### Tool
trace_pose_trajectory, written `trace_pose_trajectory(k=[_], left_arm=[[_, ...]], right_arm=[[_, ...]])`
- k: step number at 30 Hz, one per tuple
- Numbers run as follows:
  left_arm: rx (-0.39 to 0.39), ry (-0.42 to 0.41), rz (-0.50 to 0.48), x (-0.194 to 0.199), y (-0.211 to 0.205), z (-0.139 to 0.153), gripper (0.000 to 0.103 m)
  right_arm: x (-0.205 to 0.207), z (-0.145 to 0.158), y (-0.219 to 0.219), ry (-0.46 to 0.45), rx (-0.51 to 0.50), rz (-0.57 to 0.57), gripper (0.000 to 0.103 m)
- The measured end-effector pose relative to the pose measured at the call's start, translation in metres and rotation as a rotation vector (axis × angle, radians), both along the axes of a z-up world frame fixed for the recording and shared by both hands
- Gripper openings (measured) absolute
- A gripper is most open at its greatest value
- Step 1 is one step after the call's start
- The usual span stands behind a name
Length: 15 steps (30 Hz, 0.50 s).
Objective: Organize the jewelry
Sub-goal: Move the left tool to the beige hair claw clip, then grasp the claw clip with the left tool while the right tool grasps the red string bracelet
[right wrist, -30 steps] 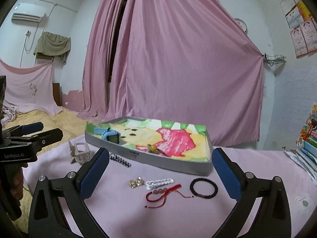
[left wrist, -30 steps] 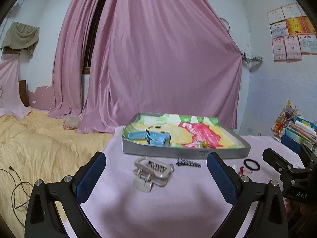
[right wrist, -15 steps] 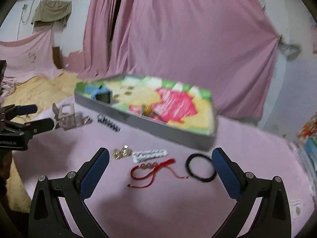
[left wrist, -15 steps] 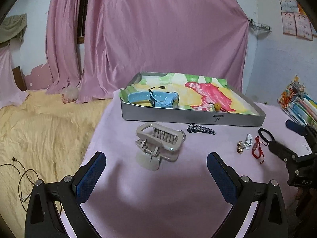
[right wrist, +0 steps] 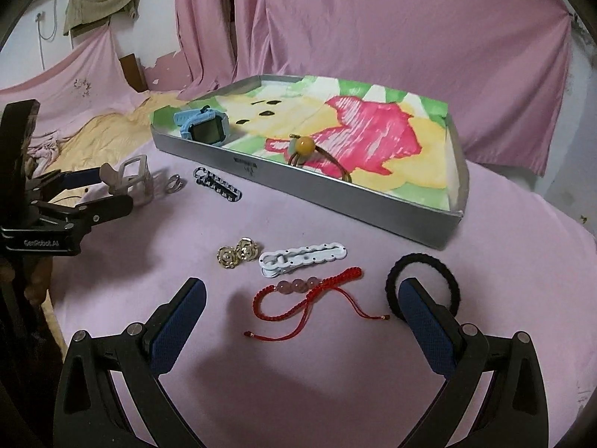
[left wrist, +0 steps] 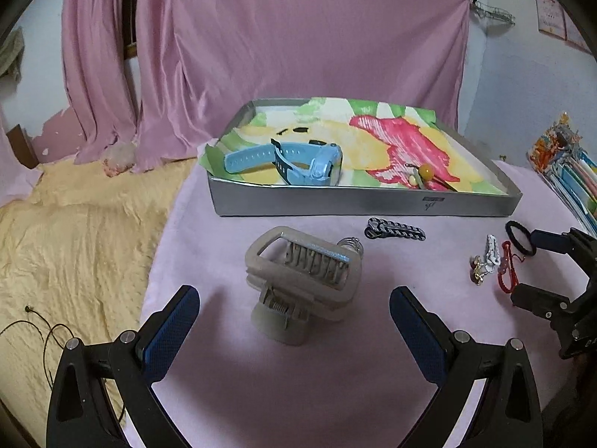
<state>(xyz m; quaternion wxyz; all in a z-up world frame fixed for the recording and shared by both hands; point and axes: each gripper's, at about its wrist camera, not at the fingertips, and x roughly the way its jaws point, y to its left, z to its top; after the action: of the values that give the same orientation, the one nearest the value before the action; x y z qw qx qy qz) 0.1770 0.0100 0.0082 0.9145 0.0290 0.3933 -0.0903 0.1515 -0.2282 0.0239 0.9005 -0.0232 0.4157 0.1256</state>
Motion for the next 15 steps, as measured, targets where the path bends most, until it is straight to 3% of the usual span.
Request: trace_pose_trajectory(k=[3, 7, 10, 12, 13, 15], left_arm=[[0.007, 0.033, -0.002, 0.008, 0.0, -0.003, 0.102], [0.013, 0.042, -0.027, 0.014, -0.002, -0.003, 0.101], [0.025, 0.043, -0.044, 0.016, -0.003, -0.003, 0.088], [0.024, 0.054, -0.044, 0.018, -0.003, -0.004, 0.075], [0.02, 0.066, -0.047, 0.019, -0.003, -0.006, 0.064], [0.009, 0.073, -0.052, 0.019, -0.003, -0.007, 0.061]], right_arm=[[0.004, -0.001, -0.001, 0.015, 0.028, 0.019, 0.101], [0.01, -0.008, 0.0, 0.039, 0.031, 0.024, 0.088], [0.012, -0.009, 0.001, 0.044, 0.037, 0.032, 0.077], [0.013, -0.009, 0.002, 0.044, 0.031, 0.035, 0.075], [0.013, -0.008, 0.002, 0.043, 0.028, 0.034, 0.071], [0.013, -0.008, 0.003, 0.038, 0.022, 0.036, 0.065]])
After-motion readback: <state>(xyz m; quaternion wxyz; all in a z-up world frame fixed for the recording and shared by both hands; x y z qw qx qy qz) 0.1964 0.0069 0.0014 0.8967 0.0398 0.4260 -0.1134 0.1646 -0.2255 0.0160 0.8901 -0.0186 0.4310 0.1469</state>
